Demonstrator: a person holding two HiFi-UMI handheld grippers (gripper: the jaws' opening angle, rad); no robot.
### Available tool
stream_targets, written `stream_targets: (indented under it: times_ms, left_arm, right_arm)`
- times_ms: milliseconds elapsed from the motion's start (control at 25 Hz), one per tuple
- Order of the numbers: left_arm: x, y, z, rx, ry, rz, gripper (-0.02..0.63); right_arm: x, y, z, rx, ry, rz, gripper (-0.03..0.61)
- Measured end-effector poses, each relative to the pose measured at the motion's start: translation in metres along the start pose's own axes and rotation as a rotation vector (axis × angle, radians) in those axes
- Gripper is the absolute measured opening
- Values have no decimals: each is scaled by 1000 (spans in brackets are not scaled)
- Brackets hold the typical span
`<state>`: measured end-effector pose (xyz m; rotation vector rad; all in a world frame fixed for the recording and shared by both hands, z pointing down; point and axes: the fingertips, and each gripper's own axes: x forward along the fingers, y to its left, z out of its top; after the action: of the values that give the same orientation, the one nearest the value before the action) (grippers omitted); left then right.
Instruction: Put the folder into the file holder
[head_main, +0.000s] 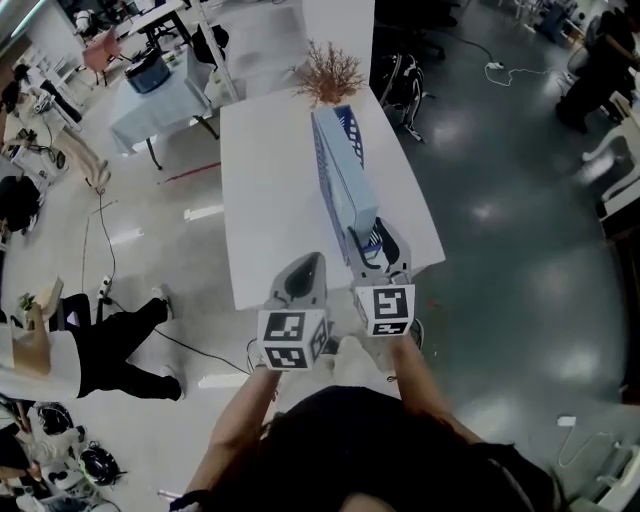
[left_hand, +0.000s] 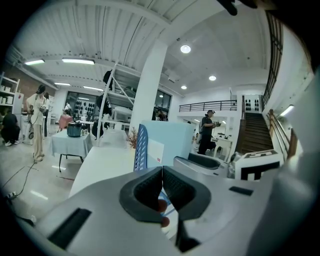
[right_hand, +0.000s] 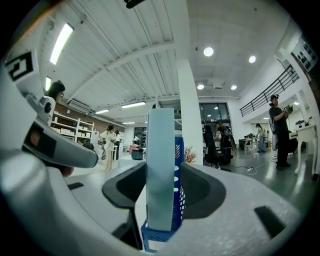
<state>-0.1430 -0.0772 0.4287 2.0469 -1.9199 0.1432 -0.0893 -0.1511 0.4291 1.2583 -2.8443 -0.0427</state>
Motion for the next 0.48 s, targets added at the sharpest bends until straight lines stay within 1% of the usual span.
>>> stream_targets:
  times_ms: [160, 480]
  left_arm:
    - [-1, -7, 4, 17, -7, 4, 6]
    - [2, -16, 14, 65, -37, 20, 6]
  right_arm:
    - [-10, -1, 5, -8, -3, 25, 189]
    - [-22, -5, 16, -20, -48, 60, 187]
